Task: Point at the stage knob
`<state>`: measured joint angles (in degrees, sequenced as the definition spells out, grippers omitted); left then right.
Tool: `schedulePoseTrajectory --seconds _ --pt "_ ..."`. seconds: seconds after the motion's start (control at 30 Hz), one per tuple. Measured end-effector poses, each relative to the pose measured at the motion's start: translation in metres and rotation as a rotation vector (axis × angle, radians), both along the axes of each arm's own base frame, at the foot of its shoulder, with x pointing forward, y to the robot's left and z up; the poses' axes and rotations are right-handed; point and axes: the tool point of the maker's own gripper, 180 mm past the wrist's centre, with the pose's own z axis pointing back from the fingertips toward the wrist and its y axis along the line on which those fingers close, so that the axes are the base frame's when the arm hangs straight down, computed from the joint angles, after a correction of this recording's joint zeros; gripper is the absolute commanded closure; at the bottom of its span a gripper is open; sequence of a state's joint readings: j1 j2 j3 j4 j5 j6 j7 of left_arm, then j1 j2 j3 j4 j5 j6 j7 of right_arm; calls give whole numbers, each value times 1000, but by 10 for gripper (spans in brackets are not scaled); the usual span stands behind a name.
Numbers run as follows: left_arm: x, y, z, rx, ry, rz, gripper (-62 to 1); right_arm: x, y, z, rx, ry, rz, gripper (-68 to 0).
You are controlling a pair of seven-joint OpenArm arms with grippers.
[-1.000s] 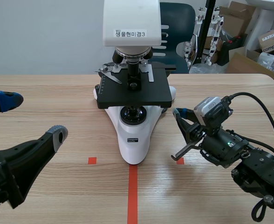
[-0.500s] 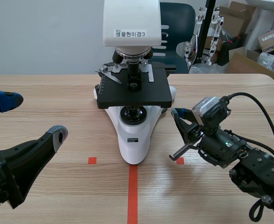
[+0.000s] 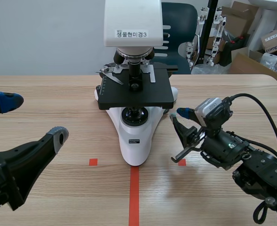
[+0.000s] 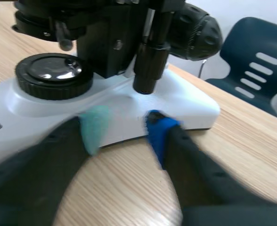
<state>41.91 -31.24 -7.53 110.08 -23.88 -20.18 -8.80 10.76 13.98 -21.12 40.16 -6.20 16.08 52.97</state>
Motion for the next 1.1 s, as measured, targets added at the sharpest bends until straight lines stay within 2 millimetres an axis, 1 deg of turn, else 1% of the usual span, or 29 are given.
schedulePoseTrajectory --seconds 0.03,0.07,0.1,0.17,0.27,0.33,0.4,0.47,0.6,0.7,0.8,0.87,0.93,1.1 --pt "0 0 0 0 0 0 -623 -2 1 2 19 1 12 -483" --pt "0 0 0 0 0 0 -623 -3 0 5 48 2 16 -525" --pt "0 0 0 0 0 0 -623 -1 -4 7 77 7 -2 -542" --pt "0 0 0 0 0 0 -623 2 -16 8 115 37 -34 -543" --pt "0 0 0 0 0 0 -623 -3 -32 1 84 112 -17 -543" --pt "0 0 0 0 0 0 -623 -8 -45 7 86 142 -7 -543" --pt "0 0 0 0 -1 0 -623 -10 -57 23 91 135 -18 -543" --pt "0 0 0 0 0 0 -623 -14 -67 44 87 117 -18 -543" --pt "0 0 0 0 -1 0 -623 -28 -75 85 48 78 5 -546" --pt "0 0 0 0 0 0 -623 -39 -73 107 -6 53 36 -601" --pt "0 0 0 -1 0 0 -623 -47 -75 131 -18 1 33 -662" --pt "0 0 0 -1 -1 0 -623 -54 -79 145 -8 -40 24 -671" --pt "0 0 0 0 -1 0 -623 -61 -84 153 10 -67 17 -671" --pt "0 0 0 0 -1 0 -623 -71 -85 157 7 -64 4 -679"
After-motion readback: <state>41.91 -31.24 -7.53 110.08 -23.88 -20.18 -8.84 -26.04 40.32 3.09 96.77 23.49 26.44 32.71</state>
